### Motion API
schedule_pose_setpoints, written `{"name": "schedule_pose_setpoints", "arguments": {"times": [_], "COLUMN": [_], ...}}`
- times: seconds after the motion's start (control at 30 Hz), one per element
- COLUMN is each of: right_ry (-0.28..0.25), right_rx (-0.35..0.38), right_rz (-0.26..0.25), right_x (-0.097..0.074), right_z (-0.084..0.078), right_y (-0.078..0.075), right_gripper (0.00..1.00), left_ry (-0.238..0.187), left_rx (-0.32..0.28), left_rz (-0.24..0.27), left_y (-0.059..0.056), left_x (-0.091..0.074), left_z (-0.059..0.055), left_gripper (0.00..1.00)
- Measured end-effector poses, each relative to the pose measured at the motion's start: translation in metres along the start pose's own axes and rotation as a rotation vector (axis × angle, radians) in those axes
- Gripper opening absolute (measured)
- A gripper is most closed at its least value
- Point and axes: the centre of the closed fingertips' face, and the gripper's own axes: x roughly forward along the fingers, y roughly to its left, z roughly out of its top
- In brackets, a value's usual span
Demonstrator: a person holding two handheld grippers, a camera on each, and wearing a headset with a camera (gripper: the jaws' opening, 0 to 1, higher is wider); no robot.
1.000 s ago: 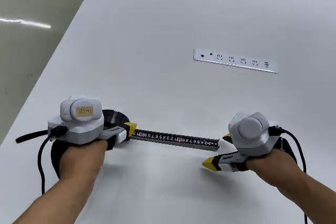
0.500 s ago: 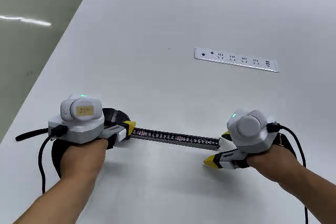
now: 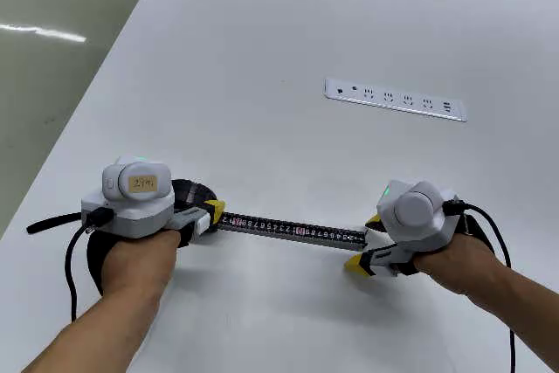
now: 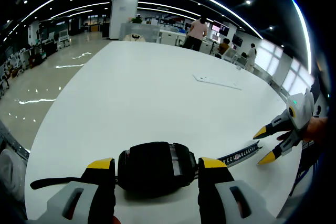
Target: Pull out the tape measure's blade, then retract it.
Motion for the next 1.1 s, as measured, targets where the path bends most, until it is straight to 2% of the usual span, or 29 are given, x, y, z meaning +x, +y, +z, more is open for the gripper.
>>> {"name": "schedule_pose_setpoints", "arguments": {"times": [0.23, 0.7, 1.1], "right_ry": [0.003, 0.027, 0.032], "right_rx": [-0.073, -0.216, -0.263], "right_rz": [0.014, 0.051, 0.062], "right_x": [-0.0011, -0.0030, -0.0009], "right_z": [-0.0011, -0.0037, -0.0036], "right_y": [-0.0024, -0.0052, -0.0069], "right_gripper": [0.38, 0.27, 0.16], "left_ry": [-0.001, -0.003, -0.004], "left_rx": [0.006, 0.011, 0.013], "left_rz": [-0.006, -0.004, -0.005], "left_y": [-0.0011, -0.0009, -0.0013], "left_x": [0.0001, 0.0005, 0.0001], "left_z": [0.0008, 0.0009, 0.0010], "left_gripper": [0.59, 0.58, 0.58]}}
